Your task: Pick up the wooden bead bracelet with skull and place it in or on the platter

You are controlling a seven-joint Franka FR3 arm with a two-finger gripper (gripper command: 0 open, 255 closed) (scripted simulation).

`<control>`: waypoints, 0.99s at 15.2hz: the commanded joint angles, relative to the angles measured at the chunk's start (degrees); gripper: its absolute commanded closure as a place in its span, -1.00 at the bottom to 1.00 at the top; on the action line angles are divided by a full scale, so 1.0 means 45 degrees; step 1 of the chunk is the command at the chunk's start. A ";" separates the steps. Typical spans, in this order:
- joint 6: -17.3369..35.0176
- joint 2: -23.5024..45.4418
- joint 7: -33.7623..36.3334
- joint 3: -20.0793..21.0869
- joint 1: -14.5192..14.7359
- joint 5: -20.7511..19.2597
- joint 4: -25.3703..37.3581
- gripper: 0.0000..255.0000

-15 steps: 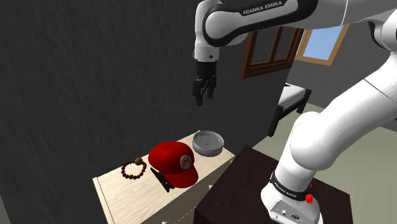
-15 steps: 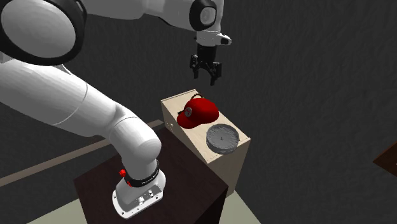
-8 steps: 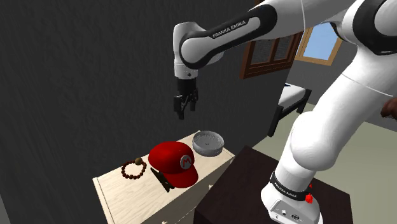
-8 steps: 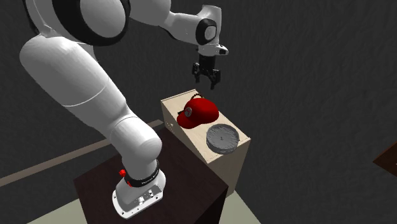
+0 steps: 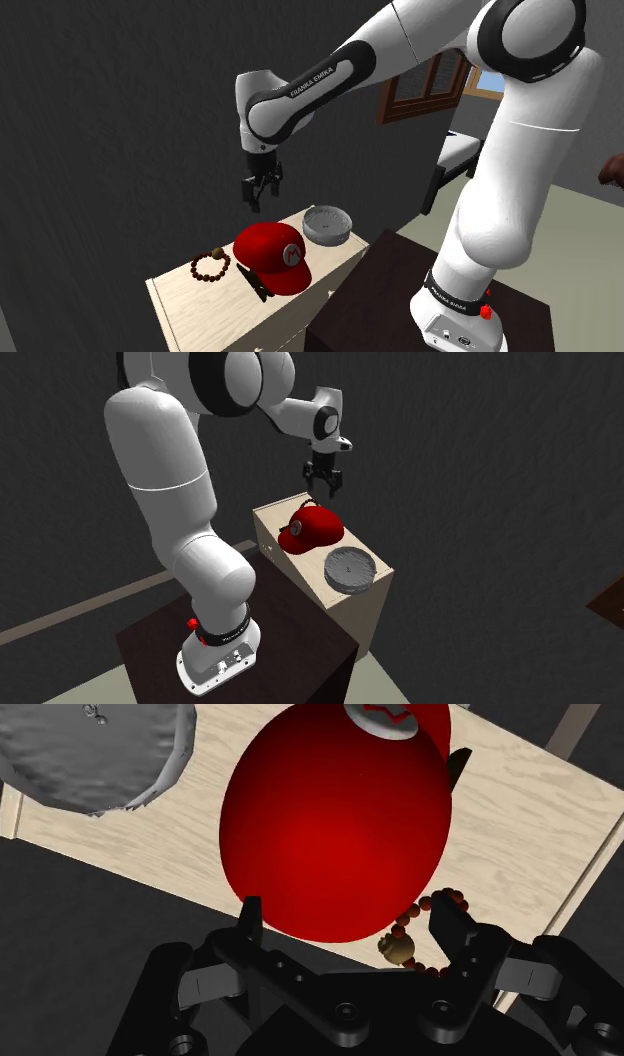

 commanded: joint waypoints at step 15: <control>0.1282 0.7112 0.2207 0.1848 -0.0020 -0.2883 0.5177 -1.00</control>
